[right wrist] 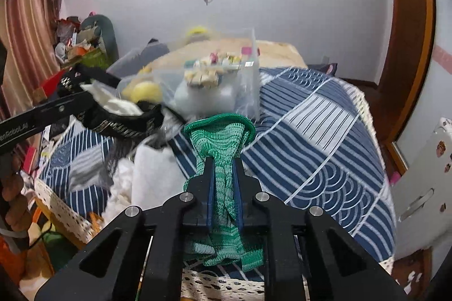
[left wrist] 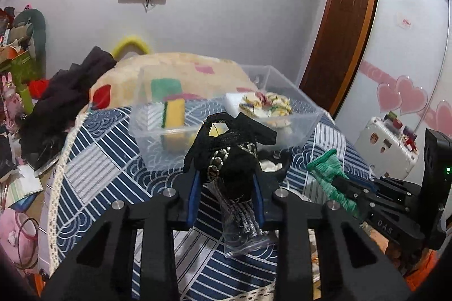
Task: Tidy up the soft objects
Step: 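Lower the black bag into the box with the left tool while the right tool drops the green glove in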
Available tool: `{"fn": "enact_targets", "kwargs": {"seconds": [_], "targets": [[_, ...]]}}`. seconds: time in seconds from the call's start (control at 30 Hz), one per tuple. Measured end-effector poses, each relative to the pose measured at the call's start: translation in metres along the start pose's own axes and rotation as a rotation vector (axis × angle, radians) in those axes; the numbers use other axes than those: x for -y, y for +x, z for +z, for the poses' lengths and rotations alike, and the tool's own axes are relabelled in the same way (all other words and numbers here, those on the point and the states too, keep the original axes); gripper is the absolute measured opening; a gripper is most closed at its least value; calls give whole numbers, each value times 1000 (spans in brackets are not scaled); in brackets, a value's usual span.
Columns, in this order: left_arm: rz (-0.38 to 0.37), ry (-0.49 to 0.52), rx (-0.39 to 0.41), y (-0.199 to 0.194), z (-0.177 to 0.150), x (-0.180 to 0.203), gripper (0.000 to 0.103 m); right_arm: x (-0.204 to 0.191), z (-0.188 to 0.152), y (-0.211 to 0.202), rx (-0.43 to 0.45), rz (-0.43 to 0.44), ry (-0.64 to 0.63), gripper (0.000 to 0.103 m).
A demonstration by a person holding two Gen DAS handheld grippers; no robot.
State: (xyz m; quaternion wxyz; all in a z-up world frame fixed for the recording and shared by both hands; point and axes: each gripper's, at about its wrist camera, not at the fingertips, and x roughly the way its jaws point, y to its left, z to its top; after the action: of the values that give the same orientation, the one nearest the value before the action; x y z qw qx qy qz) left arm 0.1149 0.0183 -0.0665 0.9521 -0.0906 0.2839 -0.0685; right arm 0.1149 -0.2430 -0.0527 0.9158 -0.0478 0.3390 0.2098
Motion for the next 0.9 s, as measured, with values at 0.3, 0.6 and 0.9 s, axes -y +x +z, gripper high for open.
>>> {"fn": "enact_targets", "kwargs": {"seconds": [0.3,0.6,0.9], "targets": [[14,-3,74,-24,20,-3,31,-1,27,-15,89,3,8,10],[47,16,170,-38,51,-6,31,-24,64,-19,178,14,-45,10],[107,-9,159,-7,67,-28,31,-44,96,4,204,17,-104,10]]}}
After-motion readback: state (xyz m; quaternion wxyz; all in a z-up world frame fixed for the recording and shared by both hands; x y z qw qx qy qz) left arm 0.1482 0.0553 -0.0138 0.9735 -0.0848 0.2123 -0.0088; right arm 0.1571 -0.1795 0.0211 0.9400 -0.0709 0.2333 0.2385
